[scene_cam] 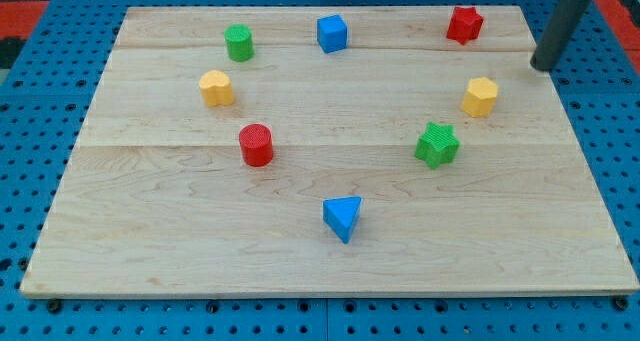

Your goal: Move the red star diagonal to the top left of the hexagon

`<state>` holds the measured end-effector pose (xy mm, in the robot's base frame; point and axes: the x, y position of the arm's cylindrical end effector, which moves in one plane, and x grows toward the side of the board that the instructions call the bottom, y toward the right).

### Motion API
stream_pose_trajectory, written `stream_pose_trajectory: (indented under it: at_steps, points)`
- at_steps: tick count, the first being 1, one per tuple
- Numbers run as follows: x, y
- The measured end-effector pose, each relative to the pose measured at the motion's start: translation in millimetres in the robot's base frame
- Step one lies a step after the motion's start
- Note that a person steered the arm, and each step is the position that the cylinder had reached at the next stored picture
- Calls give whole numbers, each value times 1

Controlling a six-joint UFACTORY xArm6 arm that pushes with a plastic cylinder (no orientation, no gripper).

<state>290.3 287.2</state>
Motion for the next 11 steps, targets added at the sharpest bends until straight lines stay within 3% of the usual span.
stream_pose_trajectory:
  at_steps: [1,2,4,6,11]
  points:
    - [-41,0]
    - [-41,0]
    - [-87,-29]
    - [-87,-65]
    - [-61,-92]
